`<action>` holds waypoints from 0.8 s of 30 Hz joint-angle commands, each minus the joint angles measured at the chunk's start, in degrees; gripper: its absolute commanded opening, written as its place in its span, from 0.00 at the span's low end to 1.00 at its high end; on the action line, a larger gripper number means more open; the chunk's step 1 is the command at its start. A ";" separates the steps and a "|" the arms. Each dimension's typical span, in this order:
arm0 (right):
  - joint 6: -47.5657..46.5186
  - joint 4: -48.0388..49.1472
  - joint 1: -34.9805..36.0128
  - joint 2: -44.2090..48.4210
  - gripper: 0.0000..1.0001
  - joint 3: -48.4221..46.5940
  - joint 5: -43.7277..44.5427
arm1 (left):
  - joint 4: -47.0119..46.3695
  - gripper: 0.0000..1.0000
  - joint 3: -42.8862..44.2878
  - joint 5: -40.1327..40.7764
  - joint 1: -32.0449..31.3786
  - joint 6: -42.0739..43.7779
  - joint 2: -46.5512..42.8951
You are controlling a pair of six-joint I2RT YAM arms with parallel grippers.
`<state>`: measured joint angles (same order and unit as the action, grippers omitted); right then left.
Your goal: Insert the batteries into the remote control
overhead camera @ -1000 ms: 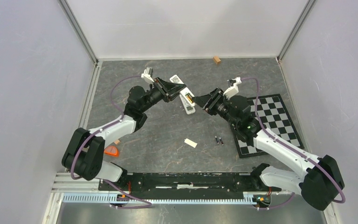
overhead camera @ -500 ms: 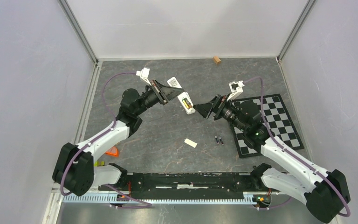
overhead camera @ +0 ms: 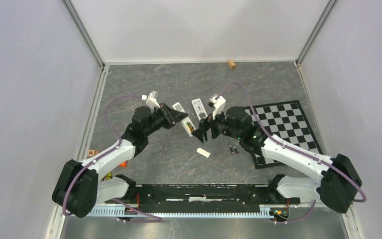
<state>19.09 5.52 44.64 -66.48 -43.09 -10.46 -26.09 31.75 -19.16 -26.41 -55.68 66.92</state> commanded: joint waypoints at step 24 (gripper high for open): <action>0.65 -7.10 7.12 -12.88 0.93 -1.80 14.49 | -14.19 0.62 -18.61 22.09 0.22 -6.37 12.60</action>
<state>18.44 -0.99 51.66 -78.83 -44.16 1.93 -40.84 13.72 -2.81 -26.37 -58.52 80.31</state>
